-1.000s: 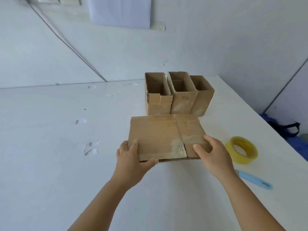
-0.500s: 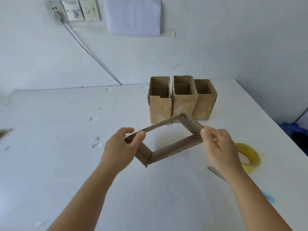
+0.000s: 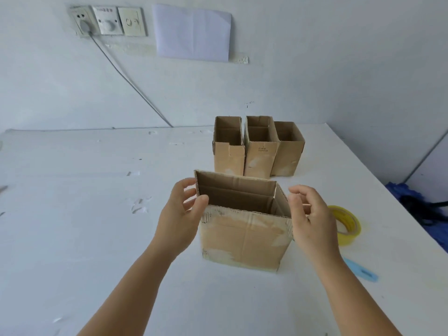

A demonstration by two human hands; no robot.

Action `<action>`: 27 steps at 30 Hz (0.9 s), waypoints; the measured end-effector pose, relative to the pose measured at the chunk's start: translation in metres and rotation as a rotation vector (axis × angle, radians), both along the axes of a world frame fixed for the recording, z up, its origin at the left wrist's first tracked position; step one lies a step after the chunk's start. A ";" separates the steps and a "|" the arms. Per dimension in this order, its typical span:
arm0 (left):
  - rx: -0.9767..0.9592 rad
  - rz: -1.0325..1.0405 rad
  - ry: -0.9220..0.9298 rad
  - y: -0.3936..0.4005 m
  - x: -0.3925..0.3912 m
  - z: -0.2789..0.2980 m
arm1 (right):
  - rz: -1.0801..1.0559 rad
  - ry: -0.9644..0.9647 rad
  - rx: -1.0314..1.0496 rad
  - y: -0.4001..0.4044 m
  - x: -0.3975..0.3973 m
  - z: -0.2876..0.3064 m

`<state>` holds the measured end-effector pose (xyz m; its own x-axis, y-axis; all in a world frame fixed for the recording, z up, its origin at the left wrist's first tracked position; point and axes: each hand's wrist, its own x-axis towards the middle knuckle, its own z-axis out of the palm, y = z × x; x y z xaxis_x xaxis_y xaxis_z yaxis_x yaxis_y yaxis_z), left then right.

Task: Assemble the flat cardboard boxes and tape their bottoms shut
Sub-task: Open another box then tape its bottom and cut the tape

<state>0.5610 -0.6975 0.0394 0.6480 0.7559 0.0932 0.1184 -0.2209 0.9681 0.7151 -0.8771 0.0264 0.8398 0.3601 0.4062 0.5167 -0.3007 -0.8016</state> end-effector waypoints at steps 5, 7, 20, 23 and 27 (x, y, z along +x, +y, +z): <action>0.252 -0.063 -0.034 -0.005 -0.002 -0.007 | 0.068 -0.186 0.069 -0.008 -0.012 -0.006; 0.286 -0.105 -0.031 -0.004 -0.003 -0.008 | 0.052 -0.186 0.026 -0.010 -0.012 -0.009; 0.317 -0.400 -0.006 0.013 -0.020 -0.020 | 0.060 -0.059 0.068 0.007 -0.015 -0.016; 0.419 -0.385 0.068 0.012 -0.021 -0.022 | 0.019 -0.097 0.012 0.013 -0.015 -0.020; 0.504 -0.333 0.054 -0.004 -0.014 -0.026 | -0.035 -0.082 0.074 0.022 -0.016 -0.024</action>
